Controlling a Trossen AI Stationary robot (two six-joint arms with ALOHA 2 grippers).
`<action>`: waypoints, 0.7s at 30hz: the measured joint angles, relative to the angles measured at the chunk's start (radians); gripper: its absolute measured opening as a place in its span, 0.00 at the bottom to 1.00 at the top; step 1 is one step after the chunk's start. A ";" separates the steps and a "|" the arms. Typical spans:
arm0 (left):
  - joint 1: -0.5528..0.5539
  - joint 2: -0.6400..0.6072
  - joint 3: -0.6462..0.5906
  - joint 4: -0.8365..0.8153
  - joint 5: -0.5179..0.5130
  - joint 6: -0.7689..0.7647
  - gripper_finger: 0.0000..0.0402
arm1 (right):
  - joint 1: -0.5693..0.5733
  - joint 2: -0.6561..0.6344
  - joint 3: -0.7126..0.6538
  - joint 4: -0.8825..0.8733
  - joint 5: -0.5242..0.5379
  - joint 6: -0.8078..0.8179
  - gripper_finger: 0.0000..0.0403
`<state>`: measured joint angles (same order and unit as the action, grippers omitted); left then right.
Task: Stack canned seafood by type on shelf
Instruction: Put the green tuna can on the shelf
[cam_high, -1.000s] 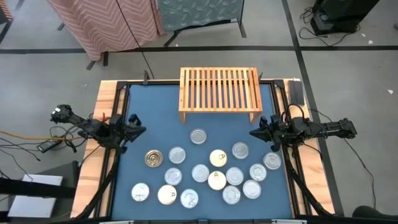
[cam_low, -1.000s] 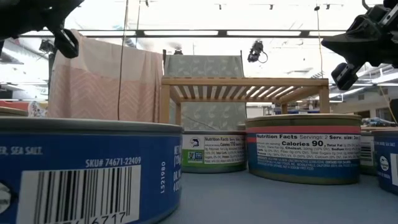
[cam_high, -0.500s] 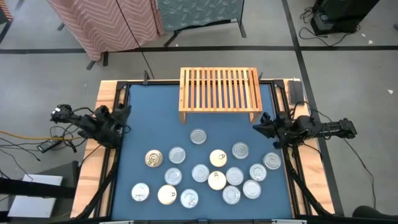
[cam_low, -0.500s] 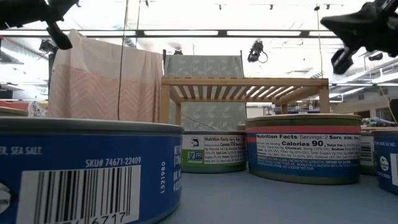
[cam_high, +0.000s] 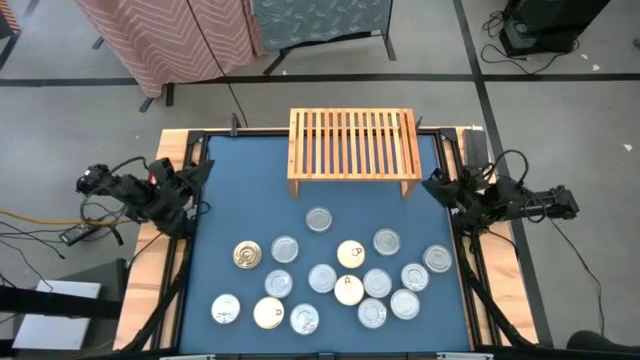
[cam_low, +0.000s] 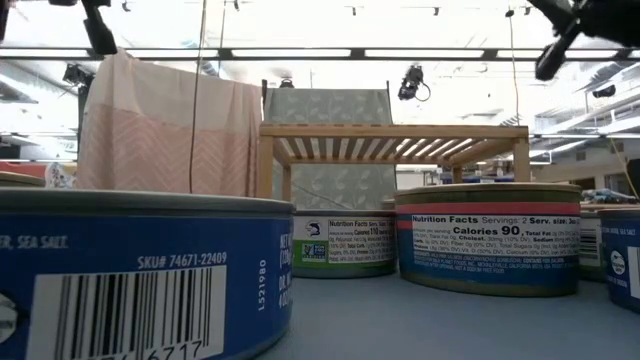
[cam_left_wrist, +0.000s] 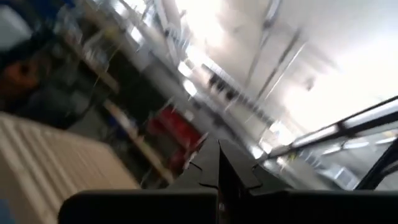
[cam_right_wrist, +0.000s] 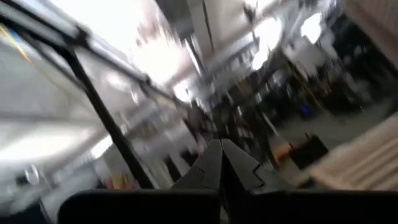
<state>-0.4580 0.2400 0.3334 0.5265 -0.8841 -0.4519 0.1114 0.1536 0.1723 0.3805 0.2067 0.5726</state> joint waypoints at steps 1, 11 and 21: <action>0.000 0.008 0.041 -0.104 -0.001 -0.062 0.01 | 0.007 0.044 0.039 -0.060 -0.010 0.000 0.01; 0.000 0.130 0.320 -1.001 0.010 -0.467 0.01 | 0.040 0.702 0.307 -0.305 -0.008 -0.072 0.00; 0.000 0.234 0.315 -1.030 0.077 -0.575 0.01 | 0.012 1.240 0.334 0.348 0.018 0.038 0.00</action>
<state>-0.4580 0.4739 0.6479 -0.5037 -0.8066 -1.0270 0.1231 1.3934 0.5060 0.7282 0.2244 0.6110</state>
